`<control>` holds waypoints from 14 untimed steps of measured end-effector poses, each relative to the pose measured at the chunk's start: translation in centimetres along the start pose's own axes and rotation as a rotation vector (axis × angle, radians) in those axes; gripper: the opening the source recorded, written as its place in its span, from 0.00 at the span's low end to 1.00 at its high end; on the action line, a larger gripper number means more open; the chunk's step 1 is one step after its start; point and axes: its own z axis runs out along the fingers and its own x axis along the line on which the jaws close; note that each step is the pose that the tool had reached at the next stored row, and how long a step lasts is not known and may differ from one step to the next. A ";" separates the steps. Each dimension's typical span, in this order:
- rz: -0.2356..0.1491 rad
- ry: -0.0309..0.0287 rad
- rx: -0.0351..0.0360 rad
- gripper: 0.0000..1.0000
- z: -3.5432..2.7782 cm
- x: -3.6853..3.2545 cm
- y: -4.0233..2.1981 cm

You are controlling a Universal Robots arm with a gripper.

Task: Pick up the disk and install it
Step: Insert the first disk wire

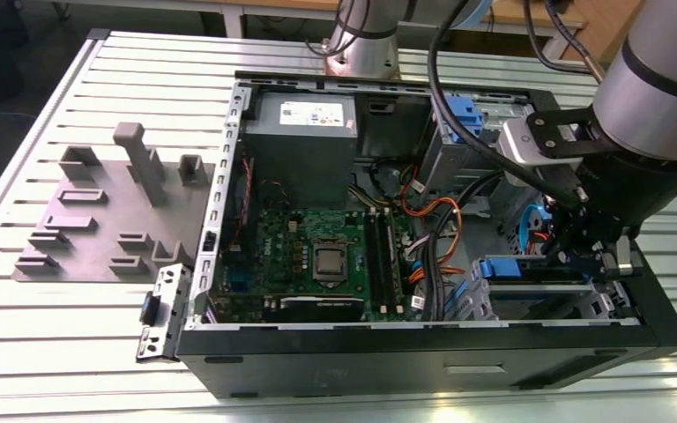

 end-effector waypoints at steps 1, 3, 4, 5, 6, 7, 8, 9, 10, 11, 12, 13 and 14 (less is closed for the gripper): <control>0.000 -0.0002 0.0000 0.16 -0.02 0.00 0.00; 0.000 -0.0009 0.0000 0.16 -0.09 -0.01 -0.02; 0.001 -0.0009 0.0000 0.16 -0.12 -0.01 -0.03; 0.001 -0.0004 0.0000 0.16 -0.18 -0.01 -0.04; 0.002 0.0001 0.0000 0.16 -0.22 -0.01 -0.05; 0.002 0.0002 0.0000 0.16 -0.25 -0.01 -0.06; 0.003 0.0004 0.0001 0.16 -0.28 -0.01 -0.07; 0.004 0.0004 0.0001 0.16 -0.30 -0.01 -0.07; 0.005 0.0008 0.0001 0.16 -0.33 -0.01 -0.08; 0.005 0.0008 0.0001 0.16 -0.33 -0.01 -0.08; 0.006 0.0009 0.0001 0.16 -0.34 -0.01 -0.08; 0.007 0.0011 0.0001 0.16 -0.34 -0.01 -0.08; 0.007 0.0013 0.0001 0.16 -0.34 0.00 -0.08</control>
